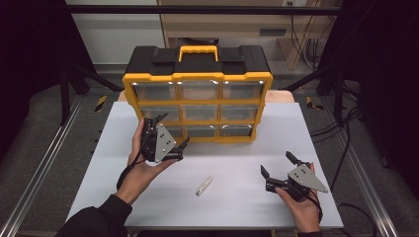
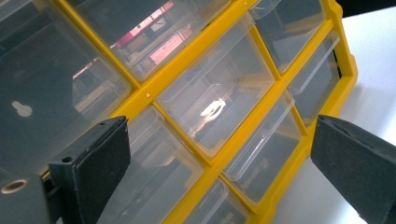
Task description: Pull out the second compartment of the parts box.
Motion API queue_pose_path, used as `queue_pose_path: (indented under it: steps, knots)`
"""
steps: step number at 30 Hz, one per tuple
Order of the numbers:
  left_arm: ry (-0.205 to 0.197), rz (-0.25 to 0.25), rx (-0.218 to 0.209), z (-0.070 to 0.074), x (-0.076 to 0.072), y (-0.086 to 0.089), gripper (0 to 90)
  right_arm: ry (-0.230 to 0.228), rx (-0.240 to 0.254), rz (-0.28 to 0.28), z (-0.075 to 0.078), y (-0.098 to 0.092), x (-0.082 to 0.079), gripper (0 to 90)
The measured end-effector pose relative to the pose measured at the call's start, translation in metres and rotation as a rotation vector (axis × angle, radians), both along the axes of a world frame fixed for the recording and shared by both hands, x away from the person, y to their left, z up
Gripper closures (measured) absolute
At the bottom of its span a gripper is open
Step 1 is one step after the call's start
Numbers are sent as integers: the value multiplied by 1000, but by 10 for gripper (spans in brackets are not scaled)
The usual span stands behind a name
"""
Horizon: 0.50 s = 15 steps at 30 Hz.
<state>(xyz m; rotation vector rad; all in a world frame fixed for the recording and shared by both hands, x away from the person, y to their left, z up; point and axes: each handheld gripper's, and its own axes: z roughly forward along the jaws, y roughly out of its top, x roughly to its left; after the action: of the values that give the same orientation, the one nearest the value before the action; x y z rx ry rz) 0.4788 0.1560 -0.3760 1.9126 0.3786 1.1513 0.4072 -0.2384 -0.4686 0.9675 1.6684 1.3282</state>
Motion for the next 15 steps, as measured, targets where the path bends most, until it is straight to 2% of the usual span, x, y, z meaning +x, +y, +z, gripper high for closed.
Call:
queue_pose_path:
  steps: [3,8,9,11,13,15]
  knots:
    - [-30,13,42,-1,-1,-2,53,1,-2,1,0,0,0,44]
    - [-43,15,71,1,-1,-7,56,0,-11,-2,0,1,0,44]
    - [-53,16,87,3,-2,-8,57,0,-12,-2,0,1,0,43]
    - [-105,26,131,12,-8,-11,72,-1,-26,-2,-2,2,0,34]
    - [-112,34,133,16,-9,-12,76,0,-35,-4,-3,2,0,34]
    - [-101,42,128,21,-8,-13,74,9,-37,-1,-4,2,2,31]
